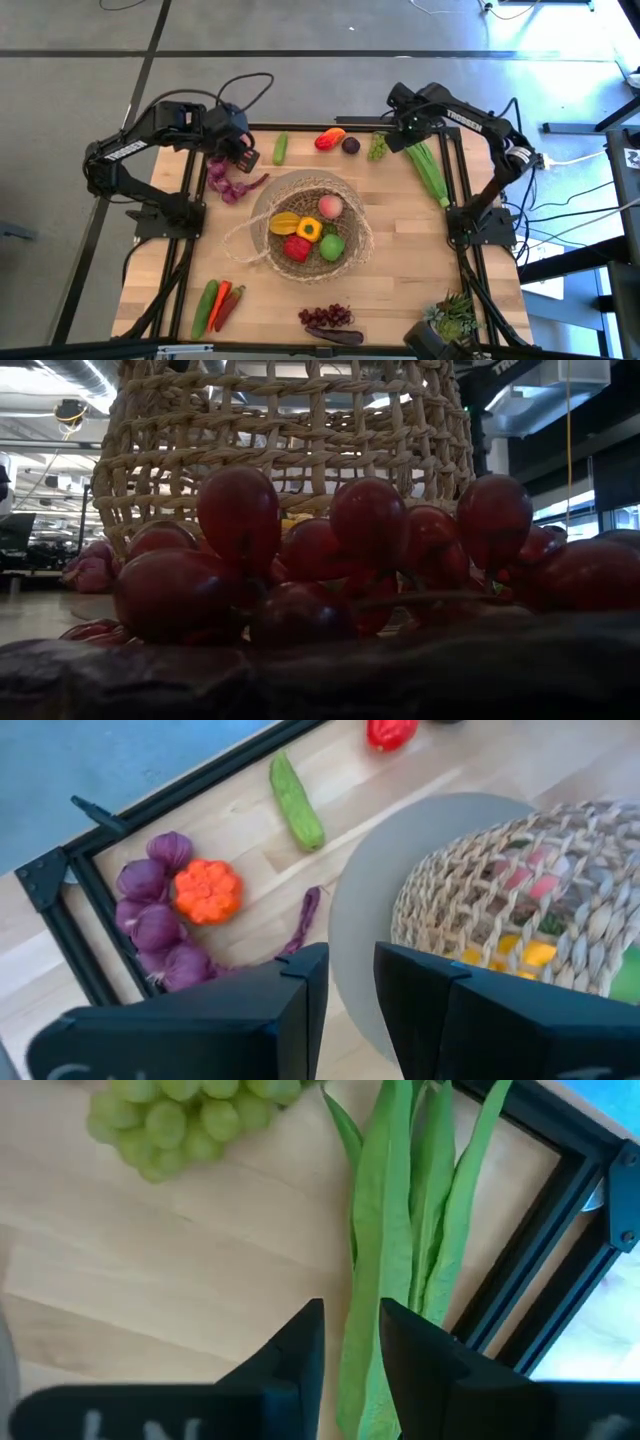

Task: Build produce basket
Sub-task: Put the green leaf lettuce into the brown basket

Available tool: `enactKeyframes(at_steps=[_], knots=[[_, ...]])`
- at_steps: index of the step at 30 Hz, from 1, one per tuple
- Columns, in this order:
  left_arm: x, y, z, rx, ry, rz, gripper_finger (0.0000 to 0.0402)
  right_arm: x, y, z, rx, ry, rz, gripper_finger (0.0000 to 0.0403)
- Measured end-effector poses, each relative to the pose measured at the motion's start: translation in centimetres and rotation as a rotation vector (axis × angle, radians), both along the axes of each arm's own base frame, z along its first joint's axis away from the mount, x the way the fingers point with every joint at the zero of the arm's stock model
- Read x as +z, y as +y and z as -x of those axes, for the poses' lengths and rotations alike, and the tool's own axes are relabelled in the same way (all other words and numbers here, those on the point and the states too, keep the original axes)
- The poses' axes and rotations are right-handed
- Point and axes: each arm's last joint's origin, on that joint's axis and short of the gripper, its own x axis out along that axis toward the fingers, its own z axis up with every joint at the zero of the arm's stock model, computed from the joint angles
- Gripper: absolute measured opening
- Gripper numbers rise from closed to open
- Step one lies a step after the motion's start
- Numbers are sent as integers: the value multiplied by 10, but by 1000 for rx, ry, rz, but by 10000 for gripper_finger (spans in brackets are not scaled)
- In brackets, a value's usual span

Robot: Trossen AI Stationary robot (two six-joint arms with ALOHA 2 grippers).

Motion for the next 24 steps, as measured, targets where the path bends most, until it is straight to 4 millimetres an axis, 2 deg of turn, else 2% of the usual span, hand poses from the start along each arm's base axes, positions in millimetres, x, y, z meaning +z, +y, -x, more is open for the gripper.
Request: enactKeyframes(at_steps=[7,17,24], knots=[[2,5,-2,-20,-19,-26,75,-14,-11,1,61,16,-63,82],[2,5,-2,-26,-17,-29,75,-38,-33,4,39,35,-74,150],[2,5,-2,-25,-17,-29,75,-55,-46,5,-11,72,-70,165]])
